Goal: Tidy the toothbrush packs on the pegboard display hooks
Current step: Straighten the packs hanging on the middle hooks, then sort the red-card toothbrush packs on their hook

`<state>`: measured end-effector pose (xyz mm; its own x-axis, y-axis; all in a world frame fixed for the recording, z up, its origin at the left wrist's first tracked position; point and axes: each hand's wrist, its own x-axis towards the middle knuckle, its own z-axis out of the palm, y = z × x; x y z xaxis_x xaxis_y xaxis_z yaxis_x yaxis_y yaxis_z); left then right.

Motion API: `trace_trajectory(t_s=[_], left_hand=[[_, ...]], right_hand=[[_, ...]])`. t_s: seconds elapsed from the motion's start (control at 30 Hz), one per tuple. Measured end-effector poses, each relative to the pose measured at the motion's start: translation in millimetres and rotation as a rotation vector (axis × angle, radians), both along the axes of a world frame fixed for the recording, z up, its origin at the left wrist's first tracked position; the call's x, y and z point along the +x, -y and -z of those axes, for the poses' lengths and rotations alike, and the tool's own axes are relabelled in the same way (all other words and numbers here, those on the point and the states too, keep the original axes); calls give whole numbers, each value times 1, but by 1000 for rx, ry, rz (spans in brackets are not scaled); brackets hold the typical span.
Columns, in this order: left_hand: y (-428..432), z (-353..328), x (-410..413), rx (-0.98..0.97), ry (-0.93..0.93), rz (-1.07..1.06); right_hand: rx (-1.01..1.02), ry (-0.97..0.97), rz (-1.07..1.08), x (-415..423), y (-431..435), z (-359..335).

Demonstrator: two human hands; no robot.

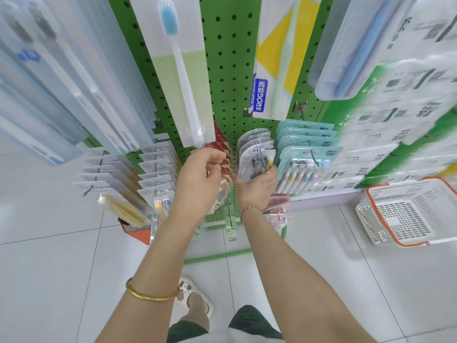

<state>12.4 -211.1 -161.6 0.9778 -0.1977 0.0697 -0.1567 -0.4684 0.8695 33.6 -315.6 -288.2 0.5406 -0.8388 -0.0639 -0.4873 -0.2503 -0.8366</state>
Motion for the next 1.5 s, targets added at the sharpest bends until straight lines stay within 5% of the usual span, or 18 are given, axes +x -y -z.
trace_trajectory(t_s=[0.5,0.7,0.9,1.13,1.5], left_hand=[[-19,13,-30,-71,84,-239],[-37,34,-50,-98,36,-321],[-57,41,-53,-87,-24,-271],[-76,33,-40,-119,-99,-104],[-93,39,-30,-144,-149,-15]], right_hand=[[70,-33,-122,-60,-1,-1],[-16,21,-464,-91,-19,1],[-119,129,-521,-67,-32,-33],[-162,-35,-480,-41,-41,-39],[-27,25,-428,-47,-53,-43]])
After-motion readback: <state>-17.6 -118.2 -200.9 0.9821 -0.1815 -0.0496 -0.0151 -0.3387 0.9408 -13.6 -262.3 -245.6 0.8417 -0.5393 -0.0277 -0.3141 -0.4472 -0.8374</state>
